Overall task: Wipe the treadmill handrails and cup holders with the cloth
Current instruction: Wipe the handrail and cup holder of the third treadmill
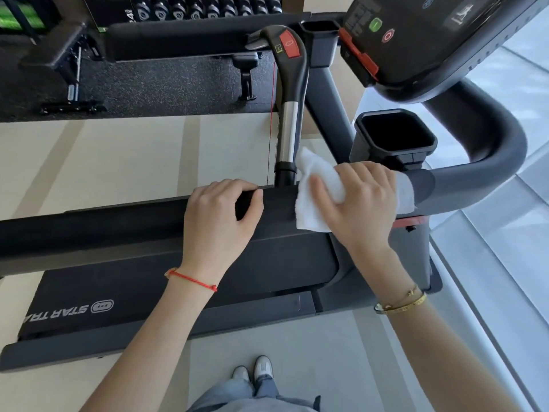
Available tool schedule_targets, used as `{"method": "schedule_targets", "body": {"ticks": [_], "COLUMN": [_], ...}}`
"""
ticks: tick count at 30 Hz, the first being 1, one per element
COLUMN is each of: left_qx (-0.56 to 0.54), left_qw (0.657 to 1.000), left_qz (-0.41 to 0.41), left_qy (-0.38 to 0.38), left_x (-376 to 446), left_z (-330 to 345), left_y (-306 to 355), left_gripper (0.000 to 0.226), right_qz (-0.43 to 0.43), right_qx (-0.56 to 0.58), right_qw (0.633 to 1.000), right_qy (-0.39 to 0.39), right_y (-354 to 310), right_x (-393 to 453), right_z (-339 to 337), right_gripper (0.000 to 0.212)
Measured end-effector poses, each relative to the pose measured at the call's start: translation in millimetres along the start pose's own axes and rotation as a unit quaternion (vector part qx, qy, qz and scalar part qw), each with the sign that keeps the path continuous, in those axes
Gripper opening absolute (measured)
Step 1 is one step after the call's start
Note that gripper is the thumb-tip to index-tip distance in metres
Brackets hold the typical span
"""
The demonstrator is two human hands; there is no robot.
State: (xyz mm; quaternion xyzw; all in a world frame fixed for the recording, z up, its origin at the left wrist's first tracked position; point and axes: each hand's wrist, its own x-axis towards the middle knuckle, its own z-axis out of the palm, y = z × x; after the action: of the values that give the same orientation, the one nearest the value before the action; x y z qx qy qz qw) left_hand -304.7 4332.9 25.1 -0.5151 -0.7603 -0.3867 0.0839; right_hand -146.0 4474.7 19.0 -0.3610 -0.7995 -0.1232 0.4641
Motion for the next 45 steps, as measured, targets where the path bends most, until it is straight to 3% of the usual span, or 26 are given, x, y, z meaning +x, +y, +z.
{"method": "schedule_targets", "body": {"ticks": [5,10,17,27,38,41,45], "left_qx": [0.016,0.010,-0.003,-0.044,-0.024,-0.013,0.012], "left_qw": [1.000,1.000,1.000,0.997,0.999,0.998,0.995], "left_qz": [0.003,0.005,0.004,0.041,-0.026,-0.050,-0.082], "left_qy": [-0.001,-0.008,-0.021,-0.042,-0.033,-0.029,-0.052], "left_x": [0.6,-0.1,2.4,29.8,70.7,82.3,97.7], "left_z": [-0.4,-1.2,0.9,44.0,103.4,113.8,126.5], "left_y": [-2.2,-3.0,4.8,58.1,121.2,128.4,135.4], "left_gripper": [0.023,0.022,0.019,0.018,0.025,0.027,0.032], "right_qz": [-0.026,-0.066,0.010,0.088,0.149,0.161,0.130], "right_qx": [0.024,0.042,0.005,0.059,0.110,0.115,0.064], "right_qw": [0.999,0.997,1.000,0.994,0.981,0.974,0.965], "right_qy": [0.009,-0.015,-0.020,-0.039,-0.065,-0.107,-0.218], "right_y": [-37.6,-12.2,10.9,66.0,154.2,173.8,189.8], "right_x": [-14.8,-10.4,-11.4,-19.4,37.8,65.7,98.2], "right_z": [10.1,5.8,-5.5,-21.6,-33.5,-28.6,-10.3], "right_gripper": [0.039,0.038,0.040,0.037,0.030,0.030,0.036]}}
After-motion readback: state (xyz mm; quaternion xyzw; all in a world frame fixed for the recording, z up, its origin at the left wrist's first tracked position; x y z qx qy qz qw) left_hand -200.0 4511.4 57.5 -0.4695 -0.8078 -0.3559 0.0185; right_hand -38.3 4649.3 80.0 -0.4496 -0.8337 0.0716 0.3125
